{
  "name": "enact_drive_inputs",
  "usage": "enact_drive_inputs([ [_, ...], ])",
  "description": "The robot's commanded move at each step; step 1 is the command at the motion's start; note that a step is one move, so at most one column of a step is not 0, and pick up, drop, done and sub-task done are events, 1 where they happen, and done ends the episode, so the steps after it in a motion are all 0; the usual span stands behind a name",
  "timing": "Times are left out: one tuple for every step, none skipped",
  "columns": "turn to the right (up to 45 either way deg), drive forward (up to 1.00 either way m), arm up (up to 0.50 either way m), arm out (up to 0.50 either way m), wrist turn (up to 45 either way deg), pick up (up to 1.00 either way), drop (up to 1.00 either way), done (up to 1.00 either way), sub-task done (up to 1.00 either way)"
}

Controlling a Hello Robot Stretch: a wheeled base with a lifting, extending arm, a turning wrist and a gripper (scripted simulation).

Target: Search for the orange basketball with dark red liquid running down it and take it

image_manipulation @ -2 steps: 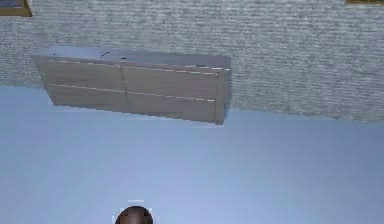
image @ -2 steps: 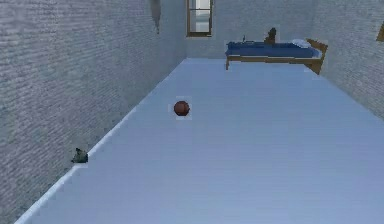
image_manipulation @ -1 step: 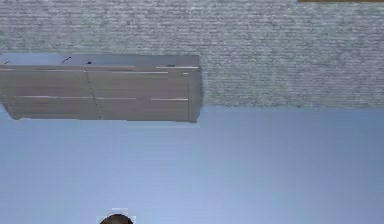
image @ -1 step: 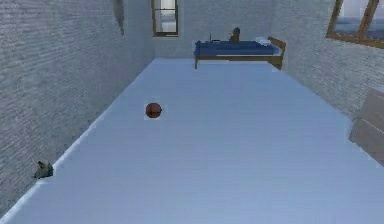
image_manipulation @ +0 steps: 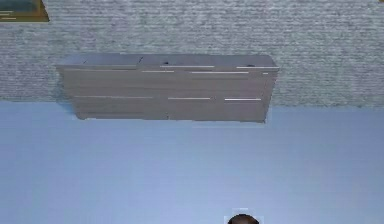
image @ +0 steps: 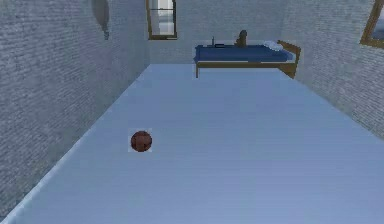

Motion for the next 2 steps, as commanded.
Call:
enact_drive_inputs([
  [6.0, 0.0, 0.0, 0.0, 0.0, 0.0, 0.0, 0.0, 0.0],
  [0.0, 1.0, 0.0, 0.0, 0.0, 0.0, 0.0, 0.0, 0.0],
])
